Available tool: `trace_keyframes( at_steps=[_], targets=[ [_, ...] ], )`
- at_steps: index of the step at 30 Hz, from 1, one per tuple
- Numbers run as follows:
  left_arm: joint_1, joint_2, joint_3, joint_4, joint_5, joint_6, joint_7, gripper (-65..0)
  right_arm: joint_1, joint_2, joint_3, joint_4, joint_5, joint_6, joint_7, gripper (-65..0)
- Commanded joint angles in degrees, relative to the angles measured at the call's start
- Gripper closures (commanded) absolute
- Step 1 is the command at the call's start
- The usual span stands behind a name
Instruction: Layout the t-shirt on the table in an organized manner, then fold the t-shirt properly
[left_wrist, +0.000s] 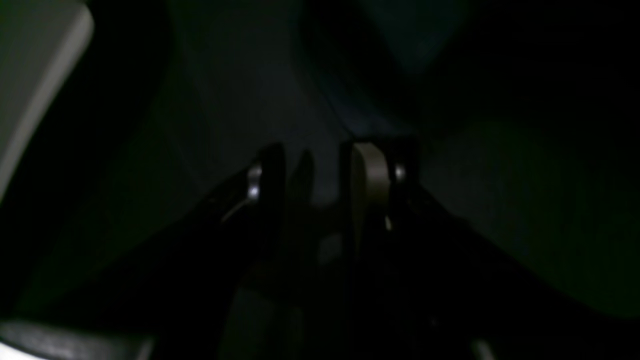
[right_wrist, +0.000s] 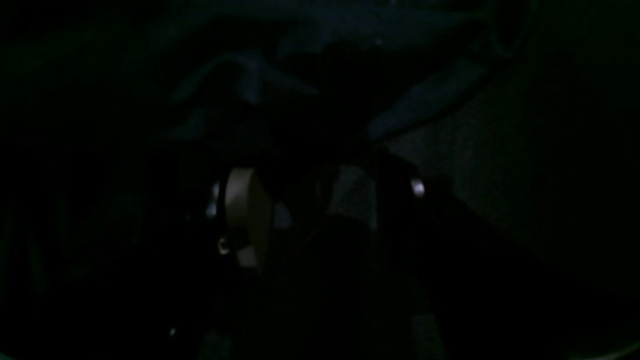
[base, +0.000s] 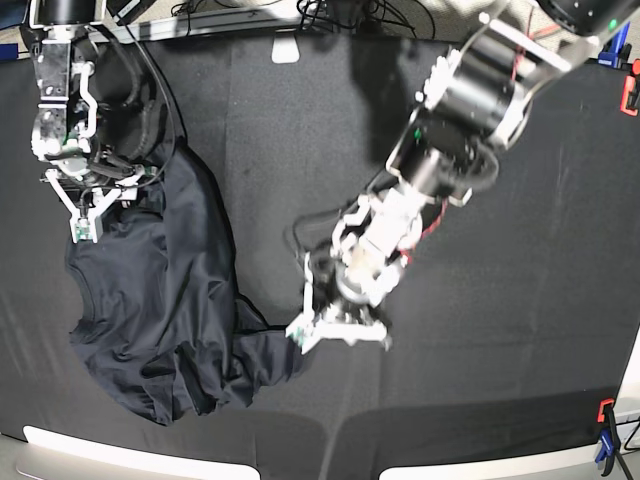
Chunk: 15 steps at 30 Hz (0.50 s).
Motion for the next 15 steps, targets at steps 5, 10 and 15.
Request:
trace_keyframes(
  at_steps=[5, 10, 15],
  targets=[
    [-2.1, 0.9, 0.3, 0.7, 7.4, -11.6, -7.1, -20.6, 0.7, 0.6, 0.3, 1.1, 0.0, -0.1, 0.9, -32.9],
    [-2.8, -0.8, 5.9, 0.7, 10.6, -12.3, -9.0, -20.7, 0.7, 0.6, 0.3, 1.1, 0.0, -0.1, 0.7, -32.9],
    [-3.6, -1.4, 10.6, 0.5, 11.7, -10.1, -9.1, -20.6, 0.7, 0.6, 0.3, 1.1, 0.0, -0.1, 0.3, -32.9]
  ],
)
